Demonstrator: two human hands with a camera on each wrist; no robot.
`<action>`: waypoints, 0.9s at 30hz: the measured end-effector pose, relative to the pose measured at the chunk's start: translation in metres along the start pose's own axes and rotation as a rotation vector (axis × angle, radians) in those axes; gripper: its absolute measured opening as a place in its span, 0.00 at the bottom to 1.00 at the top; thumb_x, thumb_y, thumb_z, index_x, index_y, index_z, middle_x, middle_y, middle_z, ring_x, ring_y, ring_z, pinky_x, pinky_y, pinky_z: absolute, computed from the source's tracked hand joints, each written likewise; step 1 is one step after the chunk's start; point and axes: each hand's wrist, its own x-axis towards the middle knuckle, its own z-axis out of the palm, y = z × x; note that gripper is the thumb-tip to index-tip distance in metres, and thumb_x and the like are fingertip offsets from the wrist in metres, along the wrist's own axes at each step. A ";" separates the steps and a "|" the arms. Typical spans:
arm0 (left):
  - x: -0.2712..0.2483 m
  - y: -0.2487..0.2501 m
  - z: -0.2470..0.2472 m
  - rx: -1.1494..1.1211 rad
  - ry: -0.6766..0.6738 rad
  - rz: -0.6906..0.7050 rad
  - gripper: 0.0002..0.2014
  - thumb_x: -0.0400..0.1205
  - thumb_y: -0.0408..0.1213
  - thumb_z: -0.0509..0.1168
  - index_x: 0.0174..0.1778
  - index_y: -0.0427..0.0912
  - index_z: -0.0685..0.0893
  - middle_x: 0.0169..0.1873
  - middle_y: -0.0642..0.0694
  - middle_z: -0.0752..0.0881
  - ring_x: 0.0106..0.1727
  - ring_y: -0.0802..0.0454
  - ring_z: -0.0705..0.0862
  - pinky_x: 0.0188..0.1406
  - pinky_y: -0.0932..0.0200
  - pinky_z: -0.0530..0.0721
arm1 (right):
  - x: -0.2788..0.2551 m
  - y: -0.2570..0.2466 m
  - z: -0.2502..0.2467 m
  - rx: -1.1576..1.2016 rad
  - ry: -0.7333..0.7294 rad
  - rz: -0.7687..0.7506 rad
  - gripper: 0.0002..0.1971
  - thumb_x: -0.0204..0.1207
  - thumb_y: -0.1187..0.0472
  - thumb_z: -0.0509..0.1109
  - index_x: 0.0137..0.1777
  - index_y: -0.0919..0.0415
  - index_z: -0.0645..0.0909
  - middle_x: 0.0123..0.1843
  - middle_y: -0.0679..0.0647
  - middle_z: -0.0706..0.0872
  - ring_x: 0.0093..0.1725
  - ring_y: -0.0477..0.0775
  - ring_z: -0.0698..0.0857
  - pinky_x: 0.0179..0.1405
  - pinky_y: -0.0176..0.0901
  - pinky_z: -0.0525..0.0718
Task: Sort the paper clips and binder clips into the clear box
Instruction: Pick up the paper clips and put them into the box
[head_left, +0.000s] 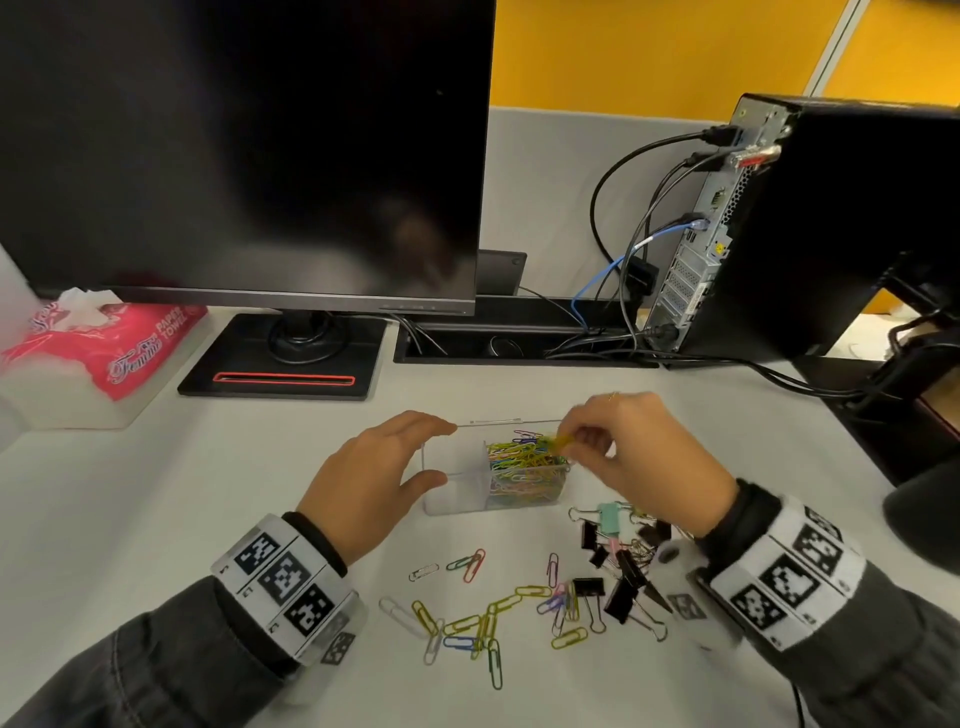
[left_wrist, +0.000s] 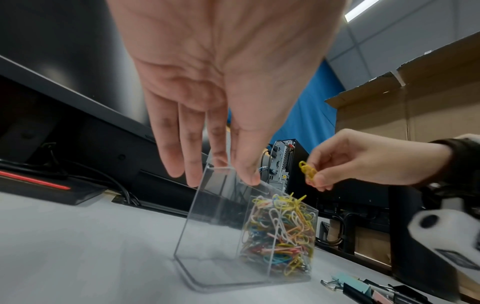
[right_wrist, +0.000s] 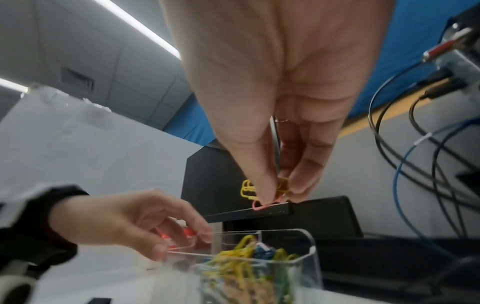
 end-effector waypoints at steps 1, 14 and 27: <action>0.000 0.000 0.000 -0.001 -0.002 -0.003 0.22 0.80 0.46 0.67 0.71 0.58 0.74 0.68 0.63 0.76 0.61 0.60 0.80 0.58 0.60 0.83 | 0.006 0.003 -0.002 -0.063 0.034 0.019 0.04 0.76 0.60 0.71 0.47 0.56 0.87 0.39 0.48 0.85 0.37 0.44 0.80 0.42 0.38 0.82; 0.000 0.001 0.000 -0.048 -0.019 -0.005 0.22 0.81 0.43 0.67 0.72 0.56 0.74 0.68 0.60 0.77 0.62 0.57 0.80 0.59 0.60 0.82 | 0.042 -0.013 0.003 -0.439 -0.257 0.193 0.10 0.77 0.67 0.63 0.51 0.62 0.86 0.41 0.58 0.86 0.38 0.59 0.81 0.39 0.44 0.82; -0.001 0.002 -0.003 -0.045 -0.042 -0.018 0.22 0.82 0.43 0.66 0.73 0.55 0.73 0.70 0.59 0.76 0.63 0.55 0.80 0.63 0.55 0.80 | 0.048 -0.035 0.000 -0.448 -0.285 0.268 0.07 0.74 0.70 0.65 0.39 0.58 0.78 0.41 0.55 0.81 0.40 0.56 0.76 0.39 0.41 0.73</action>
